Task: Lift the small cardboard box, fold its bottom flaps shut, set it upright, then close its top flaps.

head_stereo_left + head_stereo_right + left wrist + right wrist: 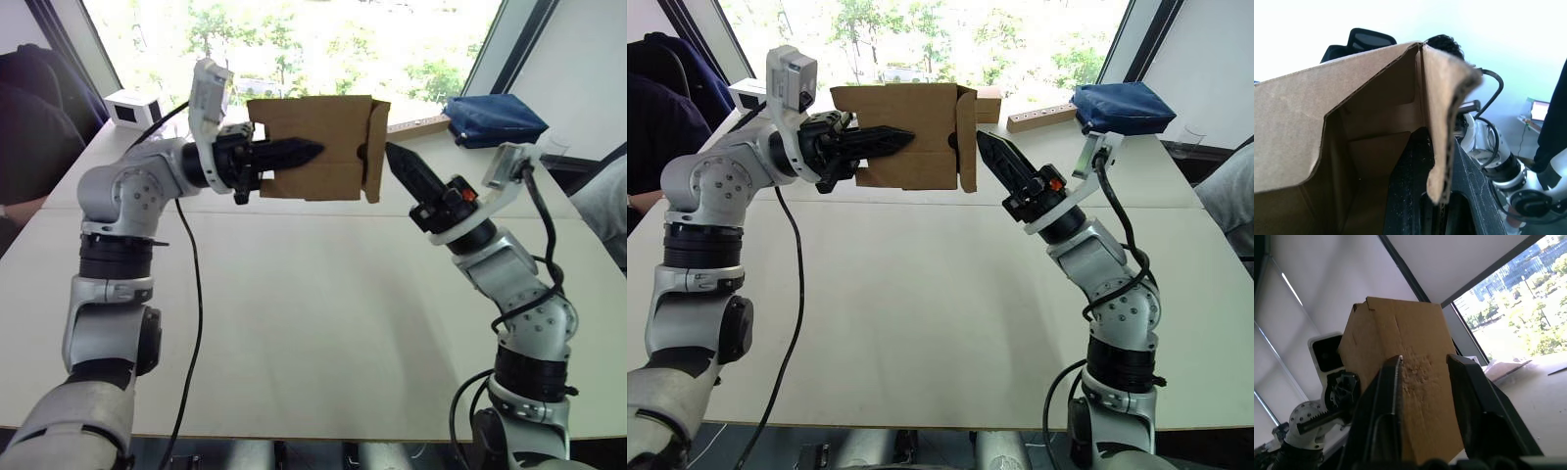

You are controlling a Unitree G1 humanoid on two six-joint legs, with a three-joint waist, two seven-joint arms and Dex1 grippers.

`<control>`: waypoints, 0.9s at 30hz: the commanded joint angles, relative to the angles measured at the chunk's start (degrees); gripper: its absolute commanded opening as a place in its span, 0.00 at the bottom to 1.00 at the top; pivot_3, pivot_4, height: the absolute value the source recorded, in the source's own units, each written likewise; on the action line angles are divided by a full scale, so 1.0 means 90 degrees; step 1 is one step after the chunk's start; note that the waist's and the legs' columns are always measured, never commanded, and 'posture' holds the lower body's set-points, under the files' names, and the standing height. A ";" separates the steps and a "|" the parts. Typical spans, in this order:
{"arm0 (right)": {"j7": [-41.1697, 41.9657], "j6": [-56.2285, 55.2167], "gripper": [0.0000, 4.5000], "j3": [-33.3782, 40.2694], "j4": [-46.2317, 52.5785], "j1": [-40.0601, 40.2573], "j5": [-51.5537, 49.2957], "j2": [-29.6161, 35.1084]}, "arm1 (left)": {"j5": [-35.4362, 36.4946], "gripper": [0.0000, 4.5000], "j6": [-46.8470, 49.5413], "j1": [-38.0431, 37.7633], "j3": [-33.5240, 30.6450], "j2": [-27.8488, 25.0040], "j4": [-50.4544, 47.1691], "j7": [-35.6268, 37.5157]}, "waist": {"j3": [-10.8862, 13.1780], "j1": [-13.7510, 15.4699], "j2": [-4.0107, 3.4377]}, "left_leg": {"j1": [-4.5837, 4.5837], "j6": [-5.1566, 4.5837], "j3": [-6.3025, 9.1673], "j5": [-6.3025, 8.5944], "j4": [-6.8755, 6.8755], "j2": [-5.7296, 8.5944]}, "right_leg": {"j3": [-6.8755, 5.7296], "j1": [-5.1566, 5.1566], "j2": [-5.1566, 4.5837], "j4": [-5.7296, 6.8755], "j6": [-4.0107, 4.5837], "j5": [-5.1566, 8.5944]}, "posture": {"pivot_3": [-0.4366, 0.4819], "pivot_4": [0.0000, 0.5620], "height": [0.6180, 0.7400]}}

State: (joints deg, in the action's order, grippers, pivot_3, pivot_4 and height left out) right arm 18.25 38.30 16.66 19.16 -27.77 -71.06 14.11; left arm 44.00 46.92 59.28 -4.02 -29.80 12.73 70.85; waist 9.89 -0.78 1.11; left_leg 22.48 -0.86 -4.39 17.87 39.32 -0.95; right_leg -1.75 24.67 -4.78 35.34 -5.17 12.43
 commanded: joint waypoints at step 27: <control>-0.0788 -0.0635 0.54 -0.0193 0.0101 0.0107 -0.1439 -0.1033 | 0.0212 0.00 0.0126 0.0175 -0.0306 -0.0064 -0.0274 -0.0104 | 0.0000 -0.0004 -0.0001 | 0.0000 0.0000 0.0001 0.0000 0.0000 0.0000 | 0.0000 0.0000 0.0000 0.0001 0.0000 0.0000 | 0.48 0.27 1.00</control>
State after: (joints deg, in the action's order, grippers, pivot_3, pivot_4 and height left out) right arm 11.20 33.60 15.33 19.14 -26.74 -84.24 5.26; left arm 44.74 48.29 59.27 -5.43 -29.98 12.09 69.76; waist 9.89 -0.81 1.10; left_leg 22.48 -0.86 -4.37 17.87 39.31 -0.95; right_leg -1.75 24.68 -4.78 35.35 -5.17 12.43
